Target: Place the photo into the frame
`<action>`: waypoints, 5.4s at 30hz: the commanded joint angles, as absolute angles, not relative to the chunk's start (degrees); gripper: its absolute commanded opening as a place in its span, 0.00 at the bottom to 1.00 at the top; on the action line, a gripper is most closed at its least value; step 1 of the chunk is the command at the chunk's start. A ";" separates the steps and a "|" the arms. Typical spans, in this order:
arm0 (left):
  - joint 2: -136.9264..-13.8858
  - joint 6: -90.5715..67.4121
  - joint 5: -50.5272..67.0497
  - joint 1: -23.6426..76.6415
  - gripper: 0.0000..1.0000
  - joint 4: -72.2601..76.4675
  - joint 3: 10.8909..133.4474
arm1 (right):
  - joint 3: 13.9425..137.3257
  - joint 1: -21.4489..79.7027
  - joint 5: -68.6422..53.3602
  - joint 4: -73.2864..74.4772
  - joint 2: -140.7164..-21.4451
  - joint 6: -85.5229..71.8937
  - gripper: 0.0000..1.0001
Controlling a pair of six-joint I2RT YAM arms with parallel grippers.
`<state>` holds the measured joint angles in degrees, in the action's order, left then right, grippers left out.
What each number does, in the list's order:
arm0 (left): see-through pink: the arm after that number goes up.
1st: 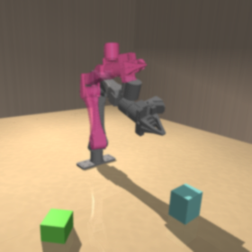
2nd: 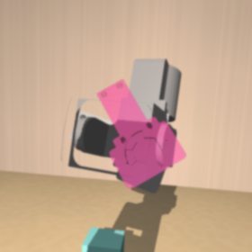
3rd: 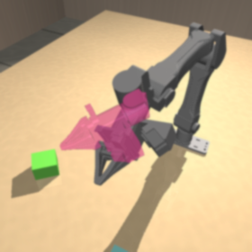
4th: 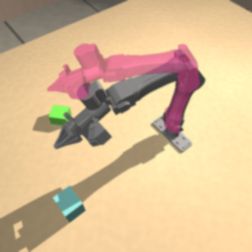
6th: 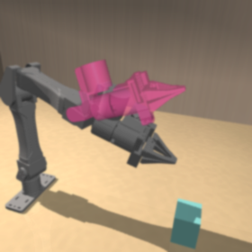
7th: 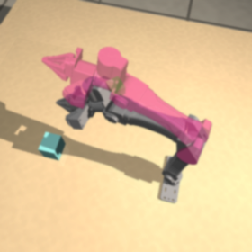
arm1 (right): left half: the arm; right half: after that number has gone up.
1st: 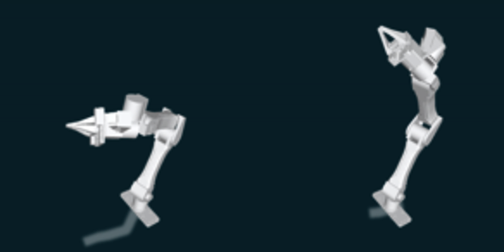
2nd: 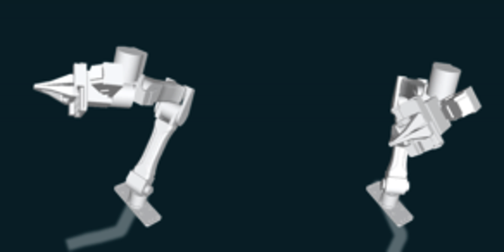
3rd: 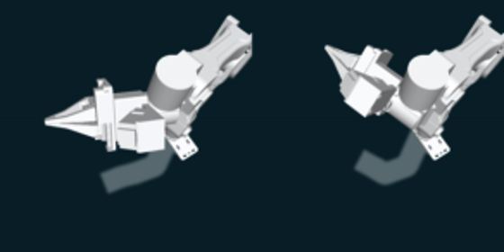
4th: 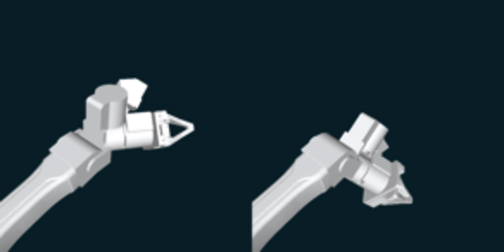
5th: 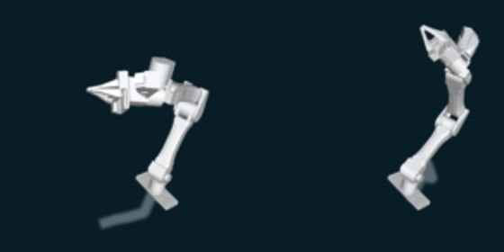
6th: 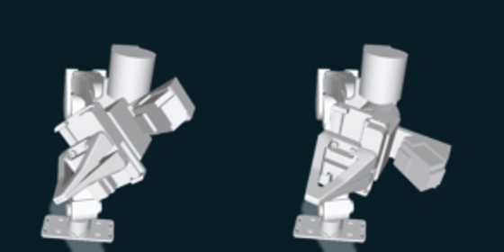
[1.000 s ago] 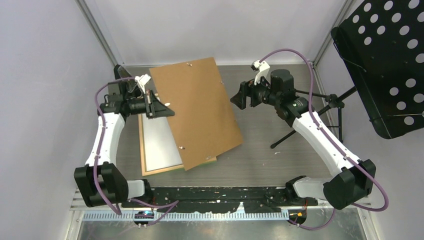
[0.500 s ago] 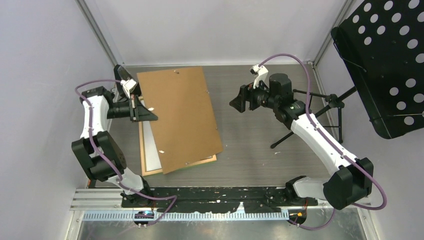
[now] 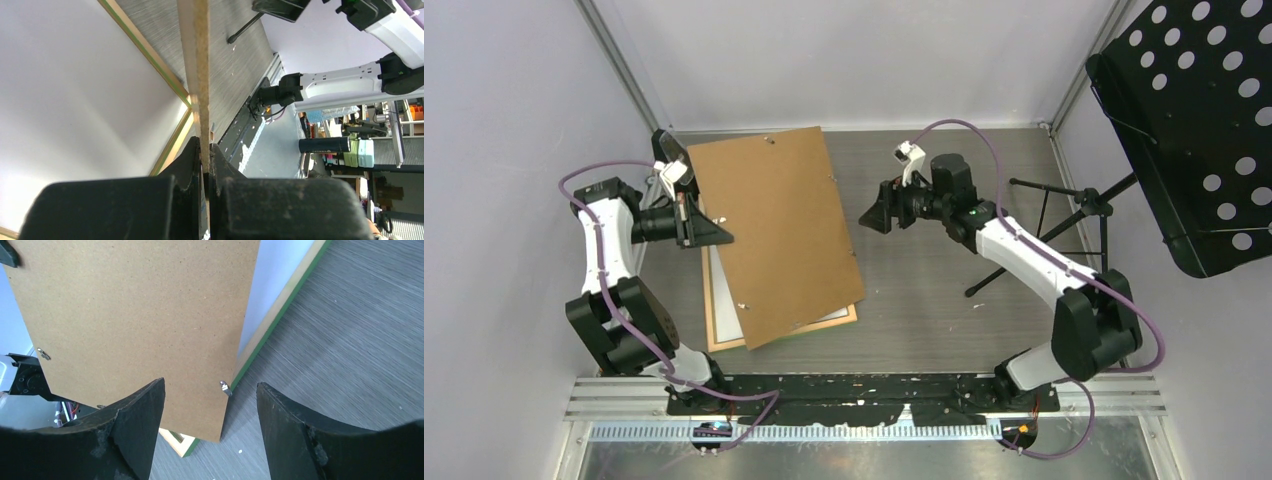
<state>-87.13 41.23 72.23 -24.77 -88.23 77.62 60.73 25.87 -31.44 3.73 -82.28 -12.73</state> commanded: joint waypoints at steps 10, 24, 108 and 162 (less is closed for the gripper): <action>-83.75 43.40 78.13 -25.14 0.00 -98.49 76.67 | 62.36 26.37 -41.31 -15.61 -94.34 -13.68 0.75; -83.23 44.37 79.96 -25.14 0.00 -98.49 75.34 | 63.44 26.38 -47.59 -22.88 -103.70 -16.34 0.74; -95.01 49.83 71.31 -18.65 0.00 -87.75 84.44 | 50.58 24.43 -66.65 -40.63 -75.81 -38.50 0.33; -95.59 42.85 67.20 -16.06 0.51 -83.34 87.03 | 53.11 25.20 -62.65 -34.97 -76.25 -39.89 0.06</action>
<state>-96.36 43.35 68.55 -15.51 -85.43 85.12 51.86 25.74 -60.16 -24.08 -79.42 -34.94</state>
